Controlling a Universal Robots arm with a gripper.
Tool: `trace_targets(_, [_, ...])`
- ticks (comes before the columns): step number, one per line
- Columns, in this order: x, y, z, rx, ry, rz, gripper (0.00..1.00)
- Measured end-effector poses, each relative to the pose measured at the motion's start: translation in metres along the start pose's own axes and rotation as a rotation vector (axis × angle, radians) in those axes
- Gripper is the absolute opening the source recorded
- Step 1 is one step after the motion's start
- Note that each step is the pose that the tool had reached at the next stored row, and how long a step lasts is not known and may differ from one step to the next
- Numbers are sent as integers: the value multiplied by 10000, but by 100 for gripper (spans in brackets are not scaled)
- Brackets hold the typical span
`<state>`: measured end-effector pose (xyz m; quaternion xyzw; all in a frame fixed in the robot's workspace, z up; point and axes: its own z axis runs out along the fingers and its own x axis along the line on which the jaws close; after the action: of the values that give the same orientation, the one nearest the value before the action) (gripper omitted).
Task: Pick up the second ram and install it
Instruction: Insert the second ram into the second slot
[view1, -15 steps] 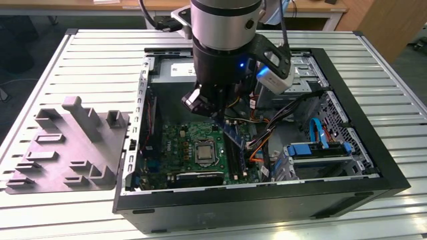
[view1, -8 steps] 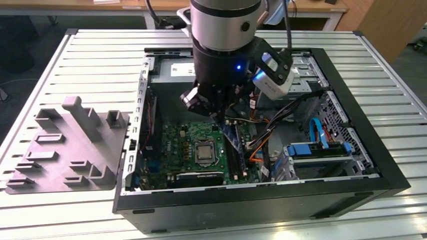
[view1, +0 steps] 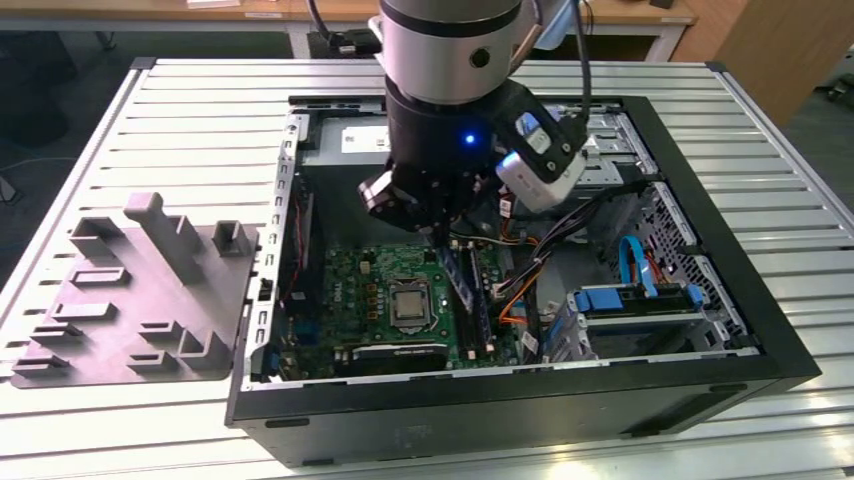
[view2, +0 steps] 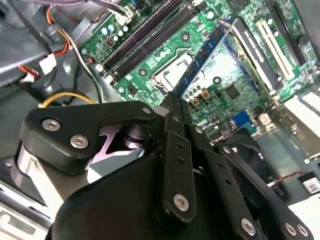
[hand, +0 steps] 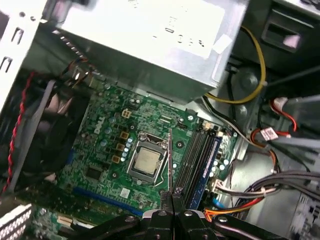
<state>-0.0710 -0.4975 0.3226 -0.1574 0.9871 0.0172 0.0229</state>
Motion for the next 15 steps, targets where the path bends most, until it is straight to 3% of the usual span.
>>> trace_targets(15, [1, -1, 32, 138, -73, 2727, 12])
